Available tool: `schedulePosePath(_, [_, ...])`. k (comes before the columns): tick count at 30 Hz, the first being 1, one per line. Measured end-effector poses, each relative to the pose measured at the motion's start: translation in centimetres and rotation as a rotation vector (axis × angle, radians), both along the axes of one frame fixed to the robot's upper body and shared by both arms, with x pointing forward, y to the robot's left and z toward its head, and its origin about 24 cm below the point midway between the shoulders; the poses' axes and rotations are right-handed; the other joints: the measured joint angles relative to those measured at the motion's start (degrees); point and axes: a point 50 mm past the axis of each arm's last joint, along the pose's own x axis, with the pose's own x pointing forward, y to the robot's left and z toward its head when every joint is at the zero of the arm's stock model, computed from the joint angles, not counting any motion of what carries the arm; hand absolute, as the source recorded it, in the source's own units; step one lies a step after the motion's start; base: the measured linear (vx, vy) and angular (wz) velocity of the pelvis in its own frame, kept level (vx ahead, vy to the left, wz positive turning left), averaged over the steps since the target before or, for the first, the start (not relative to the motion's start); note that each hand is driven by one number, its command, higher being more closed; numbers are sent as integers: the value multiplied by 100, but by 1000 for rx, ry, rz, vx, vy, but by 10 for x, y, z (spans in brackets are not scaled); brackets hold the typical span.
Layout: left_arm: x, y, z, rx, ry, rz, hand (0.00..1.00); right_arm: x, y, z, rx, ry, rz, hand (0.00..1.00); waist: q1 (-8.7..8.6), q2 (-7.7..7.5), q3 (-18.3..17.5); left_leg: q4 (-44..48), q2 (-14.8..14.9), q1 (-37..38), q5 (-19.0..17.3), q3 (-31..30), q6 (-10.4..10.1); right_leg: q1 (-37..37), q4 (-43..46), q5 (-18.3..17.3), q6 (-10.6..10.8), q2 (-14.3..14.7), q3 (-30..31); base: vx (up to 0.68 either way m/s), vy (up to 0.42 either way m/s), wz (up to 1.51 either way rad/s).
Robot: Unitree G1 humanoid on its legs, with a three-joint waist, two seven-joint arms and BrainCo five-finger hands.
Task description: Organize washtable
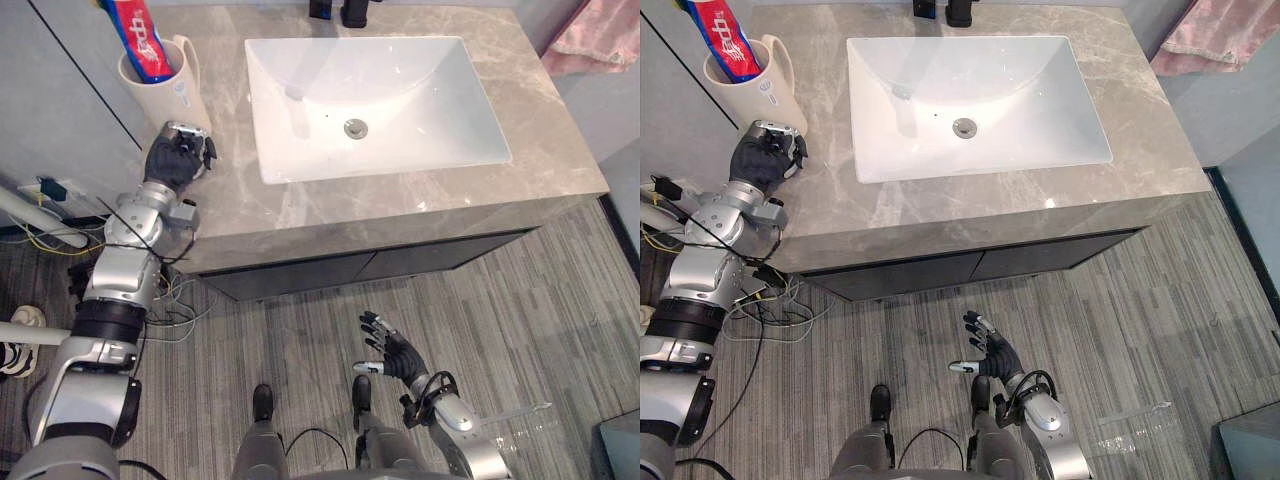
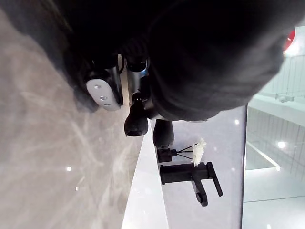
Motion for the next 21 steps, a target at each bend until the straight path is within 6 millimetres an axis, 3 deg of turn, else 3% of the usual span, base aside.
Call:
schedulePosePath(14, [14, 7, 30, 56, -37, 54, 100, 1, -3, 5, -13, -24, 20, 0, -52, -18, 171, 416, 81, -425, -120, 6, -45, -270, -29, 197, 5, 67, 144, -62, -26, -4])
schedulePosePath(17, [16, 12, 34, 80, -29, 78, 100, 0, -2, 5, -16, -25, 30, 0, -139, -21, 172, 457, 84, -446, -118, 12, -49, -280, -29, 198, 5, 70, 149, -39, -25, -2])
schedulePosePath(21, [21, 14, 53, 96, -59, 105, 100, -1, 3, 5, 2, -23, 46, 0, -187, -87, 253, 541, 81, -538, -117, 24, -44, -345, -28, 220, 17, 63, 167, -15, -7, -1])
